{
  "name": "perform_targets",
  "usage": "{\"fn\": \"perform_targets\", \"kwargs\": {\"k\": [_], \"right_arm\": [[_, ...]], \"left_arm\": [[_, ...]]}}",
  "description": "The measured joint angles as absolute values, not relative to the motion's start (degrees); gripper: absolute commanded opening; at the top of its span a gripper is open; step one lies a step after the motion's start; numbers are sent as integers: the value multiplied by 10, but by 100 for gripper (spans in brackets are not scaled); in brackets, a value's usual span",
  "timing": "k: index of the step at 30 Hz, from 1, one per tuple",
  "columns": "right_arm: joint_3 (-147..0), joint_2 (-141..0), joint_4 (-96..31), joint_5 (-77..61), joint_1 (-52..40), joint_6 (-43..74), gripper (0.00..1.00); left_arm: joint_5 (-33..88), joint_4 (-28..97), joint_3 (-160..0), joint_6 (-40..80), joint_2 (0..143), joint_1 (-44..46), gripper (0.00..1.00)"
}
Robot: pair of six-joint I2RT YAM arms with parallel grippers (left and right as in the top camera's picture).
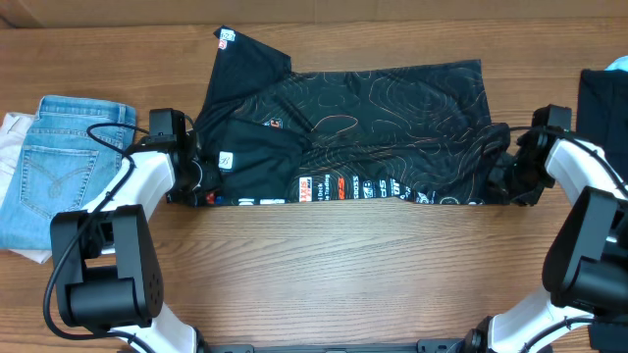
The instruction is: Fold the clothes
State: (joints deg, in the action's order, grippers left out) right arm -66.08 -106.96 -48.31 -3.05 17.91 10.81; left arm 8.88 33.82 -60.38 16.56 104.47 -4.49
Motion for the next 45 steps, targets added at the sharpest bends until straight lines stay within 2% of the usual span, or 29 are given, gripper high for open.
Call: {"fn": "perform_targets", "kwargs": {"k": [6,11,12,13,15,16,19,21,25,32,38,45], "right_arm": [[-656,-1070,-490,14,179,137,58],[-655,-1070,-483,21,180,157,54],[-655,-1070,-481,18,180,158,50],[-655,-1070,-479,14,180,160,42],[-655,-1070,-480,7,180,164,18],[-655,-1070,-481,4,180,162,11],[-655,-1070,-487,-3,180,165,4],[-655,-1070,-492,-3,180,164,4],[-655,-1070,-519,17,180,174,4],[-655,-1070,-584,95,180,231,4],[-655,-1070,-622,116,180,265,4],[-655,-1070,-656,131,180,290,4]], "left_arm": [[83,354,-604,163,1043,-45,35],[78,361,-604,163,1042,-45,35],[78,361,-604,163,1042,-45,35],[78,361,-604,163,1042,-45,35],[78,362,-604,163,1042,-45,34],[77,363,-604,163,1042,-45,34],[74,369,-604,163,1041,-45,34],[72,374,-604,163,1041,-45,34],[65,396,-604,161,1040,-45,23],[29,461,-603,162,1039,-45,19],[14,537,-597,166,1039,-54,13],[1,561,-592,166,1039,-67,11]]}}
